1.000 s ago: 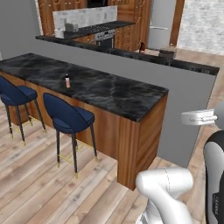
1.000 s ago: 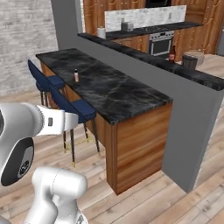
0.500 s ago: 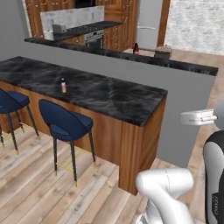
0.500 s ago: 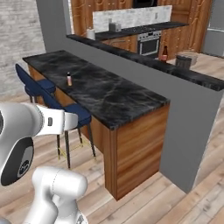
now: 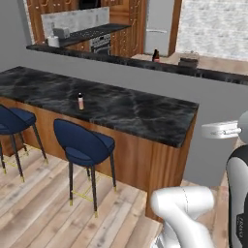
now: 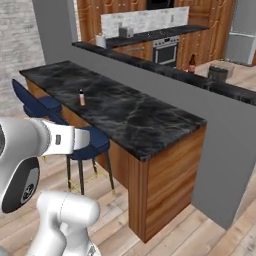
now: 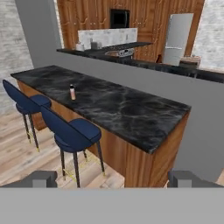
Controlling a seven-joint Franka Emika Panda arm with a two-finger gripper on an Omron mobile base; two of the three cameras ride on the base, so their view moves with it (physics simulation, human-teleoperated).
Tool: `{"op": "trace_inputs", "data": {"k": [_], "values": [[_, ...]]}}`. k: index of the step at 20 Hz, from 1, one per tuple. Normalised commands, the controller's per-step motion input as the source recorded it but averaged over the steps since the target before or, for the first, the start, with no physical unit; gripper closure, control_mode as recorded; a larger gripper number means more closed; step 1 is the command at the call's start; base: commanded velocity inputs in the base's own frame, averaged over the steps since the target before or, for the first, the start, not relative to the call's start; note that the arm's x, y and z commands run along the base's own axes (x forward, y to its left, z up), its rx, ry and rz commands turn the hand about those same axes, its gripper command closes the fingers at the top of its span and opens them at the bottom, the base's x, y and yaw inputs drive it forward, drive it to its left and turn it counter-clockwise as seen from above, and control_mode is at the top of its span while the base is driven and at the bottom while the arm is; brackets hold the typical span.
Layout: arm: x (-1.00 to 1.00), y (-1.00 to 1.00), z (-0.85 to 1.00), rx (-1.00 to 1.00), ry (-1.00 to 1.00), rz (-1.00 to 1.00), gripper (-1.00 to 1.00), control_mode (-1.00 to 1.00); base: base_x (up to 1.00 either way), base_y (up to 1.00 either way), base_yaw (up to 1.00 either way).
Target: Place the large bottle from the dining counter next to the other large bottle outside the sink, and place the small bottle from the dining counter next to the other small bottle inside the sink.
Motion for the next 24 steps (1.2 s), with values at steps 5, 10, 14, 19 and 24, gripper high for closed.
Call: {"op": "trace_inputs", "data": {"k": [5,10,14,19,24], "values": [[0.00,0.00,0.00,0.00,0.00,0.00,-1.00,1.00,0.31,0.99,-0.03],[0.00,0.00,0.00,0.00,0.00,0.00,-1.00,1.00,0.44,1.00,-0.01],[0.00,0.00,0.00,0.00,0.00,0.00,-1.00,1.00,0.51,1.00,-0.01],[0.00,0.00,0.00,0.00,0.00,0.00,-1.00,1.00,0.72,0.81,-0.04],[0.00,0.00,0.00,0.00,0.00,0.00,-1.00,1.00,0.88,0.53,-0.07]]}}
